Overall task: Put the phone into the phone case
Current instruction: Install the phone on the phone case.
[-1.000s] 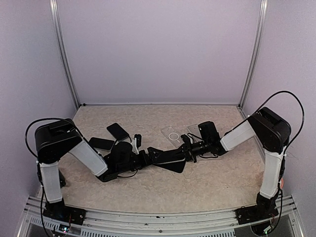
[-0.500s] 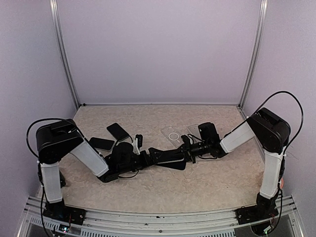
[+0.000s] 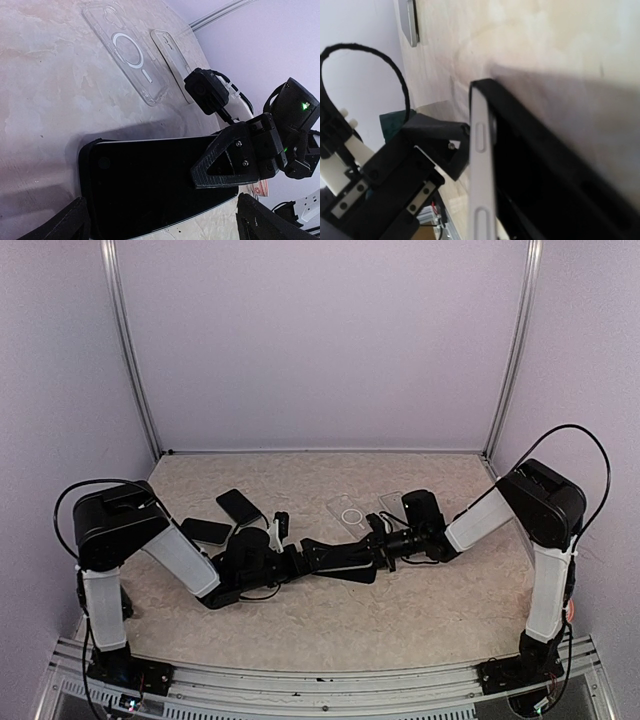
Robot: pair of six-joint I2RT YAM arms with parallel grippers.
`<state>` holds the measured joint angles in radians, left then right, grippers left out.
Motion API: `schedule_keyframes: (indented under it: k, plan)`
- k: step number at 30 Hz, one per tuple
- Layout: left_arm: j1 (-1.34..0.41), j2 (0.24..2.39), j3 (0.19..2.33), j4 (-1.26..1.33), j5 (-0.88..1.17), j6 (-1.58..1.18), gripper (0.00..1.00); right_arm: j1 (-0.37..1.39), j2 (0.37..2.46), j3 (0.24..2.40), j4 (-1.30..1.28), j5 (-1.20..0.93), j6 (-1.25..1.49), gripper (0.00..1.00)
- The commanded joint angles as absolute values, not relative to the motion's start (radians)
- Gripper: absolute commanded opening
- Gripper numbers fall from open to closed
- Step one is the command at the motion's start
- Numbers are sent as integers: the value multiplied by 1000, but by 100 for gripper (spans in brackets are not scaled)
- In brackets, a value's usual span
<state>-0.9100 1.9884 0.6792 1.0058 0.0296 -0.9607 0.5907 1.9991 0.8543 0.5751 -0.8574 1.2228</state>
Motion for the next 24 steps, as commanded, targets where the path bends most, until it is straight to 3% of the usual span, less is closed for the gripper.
schedule_keyframes:
  k: [1,24]
  plan:
    - [-889,1982,652,1019,98,-958,99,613,1981,855,644,-894,1153,0]
    - [-848,1985,691,1030,225,-934,99,613,1923,873,705,-986,1066,0]
